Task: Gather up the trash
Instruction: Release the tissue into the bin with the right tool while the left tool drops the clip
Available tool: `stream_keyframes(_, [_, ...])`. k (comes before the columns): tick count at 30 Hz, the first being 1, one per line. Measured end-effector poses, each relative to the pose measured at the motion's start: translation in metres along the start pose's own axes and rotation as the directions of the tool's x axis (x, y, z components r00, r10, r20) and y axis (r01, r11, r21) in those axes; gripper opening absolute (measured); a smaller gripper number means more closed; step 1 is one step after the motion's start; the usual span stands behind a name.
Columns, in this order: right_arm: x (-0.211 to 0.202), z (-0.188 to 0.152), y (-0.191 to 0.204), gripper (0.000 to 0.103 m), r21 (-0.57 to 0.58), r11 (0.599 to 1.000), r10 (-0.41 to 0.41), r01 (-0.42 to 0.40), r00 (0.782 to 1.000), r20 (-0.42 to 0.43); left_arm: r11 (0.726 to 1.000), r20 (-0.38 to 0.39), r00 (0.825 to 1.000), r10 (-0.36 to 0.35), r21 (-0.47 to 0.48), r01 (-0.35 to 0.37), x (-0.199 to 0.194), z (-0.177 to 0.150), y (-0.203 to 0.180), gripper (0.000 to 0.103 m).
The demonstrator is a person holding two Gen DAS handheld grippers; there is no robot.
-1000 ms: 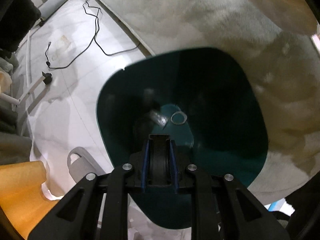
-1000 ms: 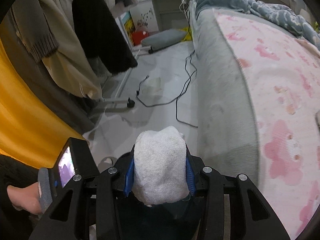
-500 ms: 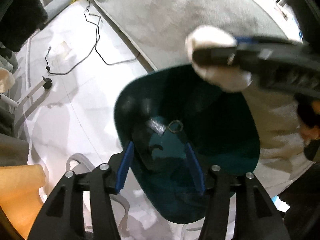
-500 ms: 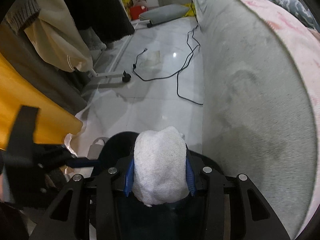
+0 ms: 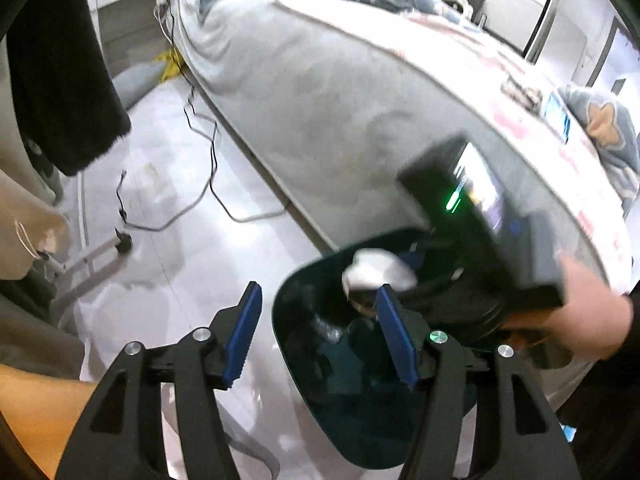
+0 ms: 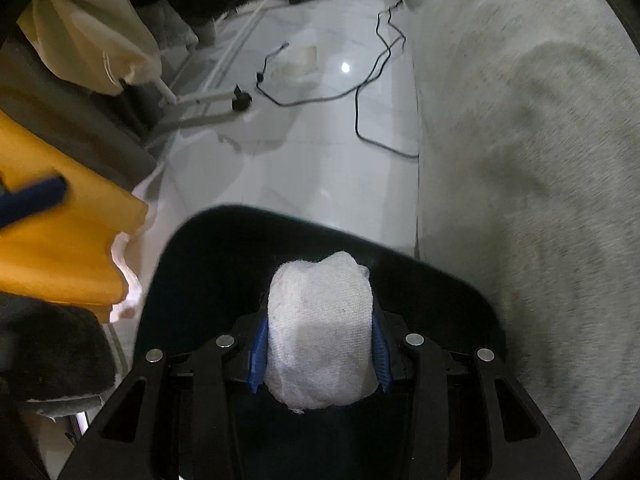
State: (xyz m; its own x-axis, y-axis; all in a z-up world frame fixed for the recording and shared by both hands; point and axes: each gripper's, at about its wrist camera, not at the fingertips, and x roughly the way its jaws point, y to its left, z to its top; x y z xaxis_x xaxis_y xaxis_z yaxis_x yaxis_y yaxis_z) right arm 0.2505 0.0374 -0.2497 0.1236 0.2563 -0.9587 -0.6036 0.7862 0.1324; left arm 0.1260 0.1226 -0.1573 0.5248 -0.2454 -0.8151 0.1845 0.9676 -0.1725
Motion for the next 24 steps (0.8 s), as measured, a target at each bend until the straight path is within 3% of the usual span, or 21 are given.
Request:
stream_keyframes(15, [0.054,-0.025,0.008,0.043,-0.043,0.999,-0.023,0.016,0.987,-0.159,0.999,0.159,0.987,-0.001,-0.034,0.007,-0.042,0.024,0.007,0.066])
stream_keyframes(24, [0.068,-0.046,0.004,0.048,-0.065,0.997,-0.048,0.034,0.97,-0.237,0.999,0.258,0.966,-0.002,-0.032,0.011,-0.076,0.043,0.001,0.073])
